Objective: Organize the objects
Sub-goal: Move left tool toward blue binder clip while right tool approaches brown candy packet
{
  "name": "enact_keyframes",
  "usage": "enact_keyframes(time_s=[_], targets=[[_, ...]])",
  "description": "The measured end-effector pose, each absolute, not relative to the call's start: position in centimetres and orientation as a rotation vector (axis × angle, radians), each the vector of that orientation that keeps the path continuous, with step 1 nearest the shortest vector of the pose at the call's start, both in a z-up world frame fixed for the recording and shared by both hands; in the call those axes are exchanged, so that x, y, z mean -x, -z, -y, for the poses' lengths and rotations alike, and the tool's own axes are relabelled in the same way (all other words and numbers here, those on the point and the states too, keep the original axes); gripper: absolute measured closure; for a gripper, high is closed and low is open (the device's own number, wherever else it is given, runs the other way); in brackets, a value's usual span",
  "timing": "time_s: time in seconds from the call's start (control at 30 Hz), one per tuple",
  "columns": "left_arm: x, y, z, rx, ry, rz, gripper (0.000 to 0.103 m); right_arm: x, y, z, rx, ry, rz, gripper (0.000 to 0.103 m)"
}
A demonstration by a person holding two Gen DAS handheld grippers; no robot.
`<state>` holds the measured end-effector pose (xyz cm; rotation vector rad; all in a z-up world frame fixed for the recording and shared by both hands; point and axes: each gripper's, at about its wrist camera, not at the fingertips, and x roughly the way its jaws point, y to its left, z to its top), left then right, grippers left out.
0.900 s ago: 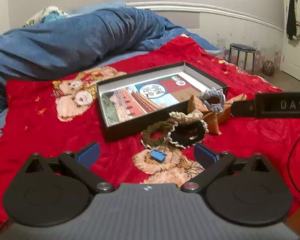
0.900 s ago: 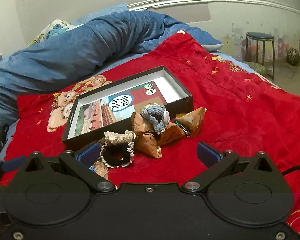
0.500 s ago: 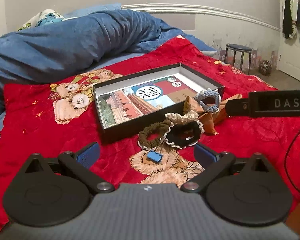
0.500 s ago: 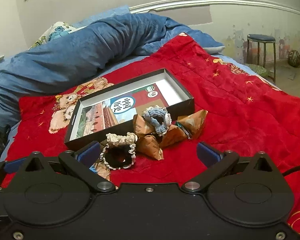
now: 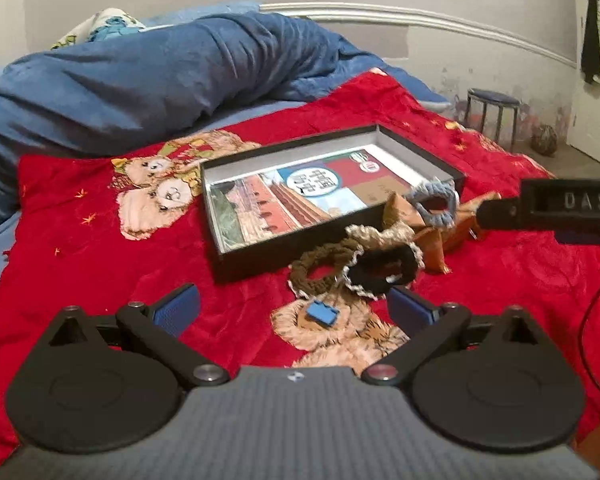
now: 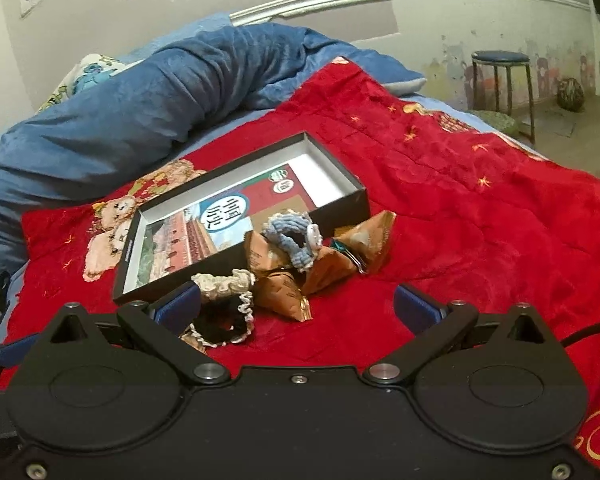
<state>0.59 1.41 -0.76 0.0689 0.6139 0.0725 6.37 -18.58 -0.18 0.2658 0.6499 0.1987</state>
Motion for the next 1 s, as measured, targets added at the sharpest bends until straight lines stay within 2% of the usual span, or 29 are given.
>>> enact_keyframes(time_s=[0.53,0.7,0.8,1.0], targets=[[-1.0,0.8,-2.1,0.016,-0.055,-0.586,0.004,-12.8,-0.9,17.8,-0.227,-0.252,-0.715,0.000],[-3.1,2.3,-1.7,0.069,-0.039,-0.625,0.009,-14.0,1.8,18.8,-0.349,-0.244,-0.735,0.009],[-4.5,3.6,-0.8,0.038,-0.070,-0.651,0.017,-14.4,3.6,19.8,-0.463,-0.250,-0.773,0.017],[-8.0,6.3,0.2,0.053,-0.105,-0.768,0.028,-15.3,5.0,19.4,-0.435,-0.275,-0.808,0.024]])
